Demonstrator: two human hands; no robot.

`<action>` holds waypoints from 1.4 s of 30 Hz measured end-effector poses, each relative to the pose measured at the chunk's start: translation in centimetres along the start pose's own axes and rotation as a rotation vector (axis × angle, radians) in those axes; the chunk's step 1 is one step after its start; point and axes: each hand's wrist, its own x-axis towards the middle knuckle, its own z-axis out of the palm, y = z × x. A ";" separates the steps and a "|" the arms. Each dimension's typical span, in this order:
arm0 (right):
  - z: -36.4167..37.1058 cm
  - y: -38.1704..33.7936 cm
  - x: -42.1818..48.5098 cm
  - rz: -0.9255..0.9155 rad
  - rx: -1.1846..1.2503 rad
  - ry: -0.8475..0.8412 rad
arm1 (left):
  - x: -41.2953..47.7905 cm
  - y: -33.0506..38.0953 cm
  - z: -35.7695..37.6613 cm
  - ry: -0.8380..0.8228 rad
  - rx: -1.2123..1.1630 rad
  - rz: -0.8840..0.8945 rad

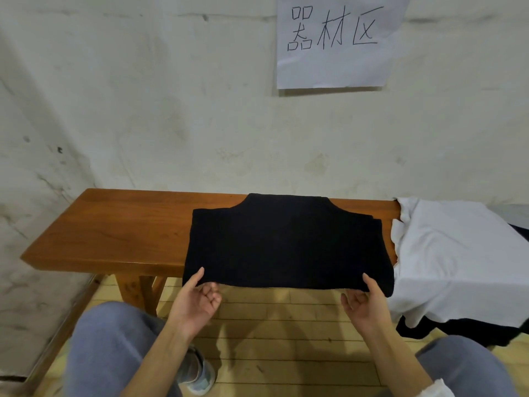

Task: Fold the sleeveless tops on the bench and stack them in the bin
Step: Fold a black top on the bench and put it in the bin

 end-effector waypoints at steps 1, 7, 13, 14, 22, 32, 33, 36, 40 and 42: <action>0.2 -0.2 -0.4 -0.039 -0.041 -0.002 | -0.4 0.3 0.5 -0.023 -0.036 0.017; 3.8 -2.7 -4.2 -0.400 -0.116 0.156 | -3.2 2.5 3.8 -0.252 -0.195 0.180; 5.5 -4.7 -7.9 -0.810 -0.179 0.316 | -5.9 4.3 6.5 -0.413 -0.349 0.322; 5.5 -4.9 -8.0 -0.832 -0.179 0.331 | -5.9 4.5 6.4 -0.417 -0.339 0.316; 4.8 -6.0 -8.6 -0.898 -0.191 0.346 | -7.1 4.1 5.7 -0.299 -0.208 0.160; 5.5 -5.4 -6.1 -0.848 -0.231 0.283 | -3.9 4.0 6.6 -0.400 -0.301 0.288; 5.8 -5.6 -5.8 -0.848 -0.233 0.282 | -3.8 4.1 7.1 -0.397 -0.309 0.301; 7.2 -6.2 -4.4 -0.860 -0.261 0.270 | -2.6 4.6 8.3 -0.336 -0.314 0.338; 11.2 -7.5 -0.9 -0.846 -0.263 0.222 | 0.8 6.6 10.2 -0.298 -0.313 0.326; 13.6 -8.1 1.6 -0.810 -0.286 0.231 | 3.2 7.7 11.2 -0.234 -0.288 0.318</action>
